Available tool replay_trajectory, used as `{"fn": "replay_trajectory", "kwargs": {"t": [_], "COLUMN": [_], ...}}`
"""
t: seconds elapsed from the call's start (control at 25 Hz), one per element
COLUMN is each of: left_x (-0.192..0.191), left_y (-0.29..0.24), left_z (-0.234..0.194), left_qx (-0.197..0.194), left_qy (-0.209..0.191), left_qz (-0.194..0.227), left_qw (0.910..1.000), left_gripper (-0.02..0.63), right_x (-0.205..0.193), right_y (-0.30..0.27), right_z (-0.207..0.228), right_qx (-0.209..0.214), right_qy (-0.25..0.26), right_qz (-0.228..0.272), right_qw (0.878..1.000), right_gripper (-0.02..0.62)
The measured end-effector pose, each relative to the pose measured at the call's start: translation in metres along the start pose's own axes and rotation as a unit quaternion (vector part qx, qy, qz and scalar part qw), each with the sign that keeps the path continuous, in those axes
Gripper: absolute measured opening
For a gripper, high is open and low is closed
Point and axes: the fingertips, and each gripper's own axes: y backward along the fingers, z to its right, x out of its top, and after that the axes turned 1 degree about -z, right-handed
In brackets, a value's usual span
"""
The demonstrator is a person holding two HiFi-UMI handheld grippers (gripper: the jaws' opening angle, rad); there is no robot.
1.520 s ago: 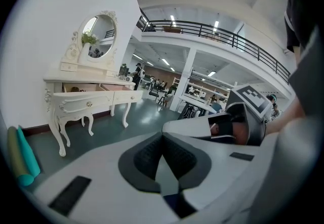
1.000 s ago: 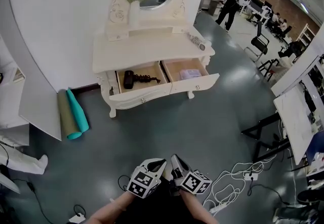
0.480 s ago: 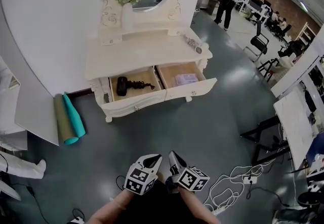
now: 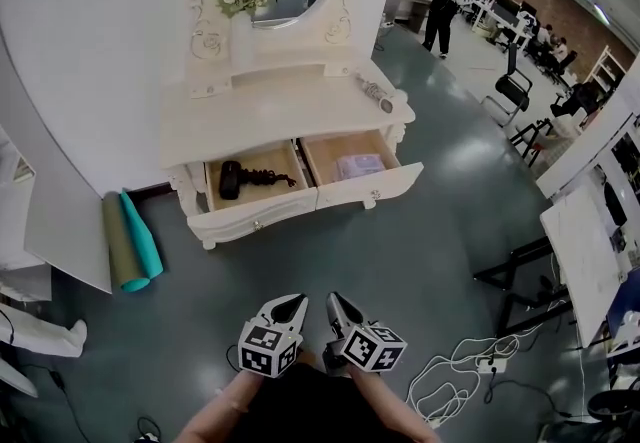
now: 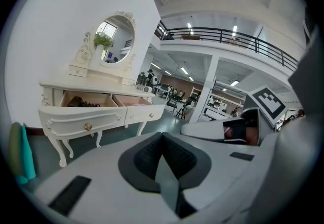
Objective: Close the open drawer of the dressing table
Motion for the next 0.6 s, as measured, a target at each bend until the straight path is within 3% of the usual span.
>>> {"fn": "replay_trajectory", "kwargs": {"t": [0.32, 0.6], "left_x": [0.031, 0.034], "left_y": [-0.024, -0.022], "left_z": [0.003, 0.011], "left_qx": [0.012, 0.012], "left_qy": [-0.015, -0.029], "left_qz": [0.056, 0.057], "left_qw": [0.9983, 0.9979], "left_gripper": [0.018, 0.018], "right_x": [0.034, 0.032], "right_y": [-0.011, -0.013], "right_z": [0.013, 0.005], "right_qx": [0.013, 0.025], "right_qy": [0.042, 0.047], "right_qz": [0.021, 0.026], "right_qw": [0.999, 0.998], "right_gripper": [0.025, 0.025]}}
